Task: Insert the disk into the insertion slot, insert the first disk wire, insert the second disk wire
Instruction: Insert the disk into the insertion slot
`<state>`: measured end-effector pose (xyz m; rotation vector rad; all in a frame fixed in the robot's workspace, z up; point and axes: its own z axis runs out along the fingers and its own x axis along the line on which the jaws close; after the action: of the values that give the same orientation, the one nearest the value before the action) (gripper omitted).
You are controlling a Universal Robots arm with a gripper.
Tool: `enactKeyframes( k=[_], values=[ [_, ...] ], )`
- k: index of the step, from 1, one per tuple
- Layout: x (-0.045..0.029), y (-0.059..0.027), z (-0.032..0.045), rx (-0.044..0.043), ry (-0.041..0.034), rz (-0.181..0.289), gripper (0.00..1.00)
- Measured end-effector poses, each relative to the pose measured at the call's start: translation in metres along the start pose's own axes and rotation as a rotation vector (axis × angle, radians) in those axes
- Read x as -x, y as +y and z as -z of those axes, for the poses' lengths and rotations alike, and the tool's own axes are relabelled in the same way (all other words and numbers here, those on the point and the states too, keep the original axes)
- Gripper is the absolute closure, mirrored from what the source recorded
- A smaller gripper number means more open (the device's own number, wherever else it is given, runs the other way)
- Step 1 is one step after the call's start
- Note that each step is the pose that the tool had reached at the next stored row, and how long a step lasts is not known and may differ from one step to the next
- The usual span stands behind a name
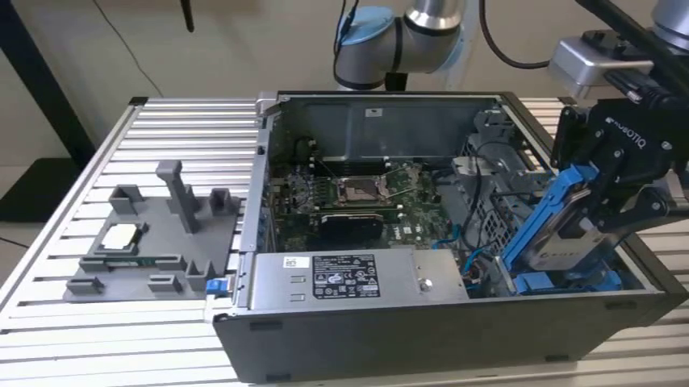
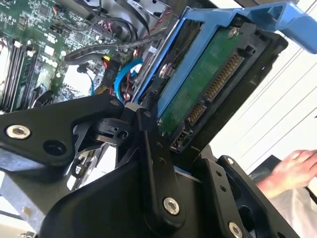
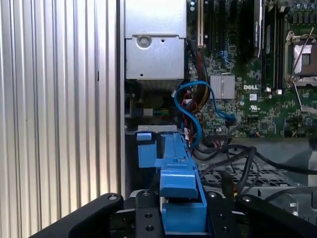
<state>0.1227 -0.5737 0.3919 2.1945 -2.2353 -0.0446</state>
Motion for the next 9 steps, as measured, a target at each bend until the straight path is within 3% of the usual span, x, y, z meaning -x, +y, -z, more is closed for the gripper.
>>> enactKeyframes(
  k=[4,6,7,9],
  values=[
    [-0.0001,0.0008,-0.0045,-0.0017,-0.0057,0.0,0.66],
    [-0.0001,0.0015,-0.0045,-0.0033,-0.021,0.001,0.66],
    [-0.0001,0.0015,-0.0037,-0.0034,-0.0289,0.001,0.59],
    [0.0,0.0018,-0.0014,-0.0036,-0.0391,0.001,0.59]
  ],
)
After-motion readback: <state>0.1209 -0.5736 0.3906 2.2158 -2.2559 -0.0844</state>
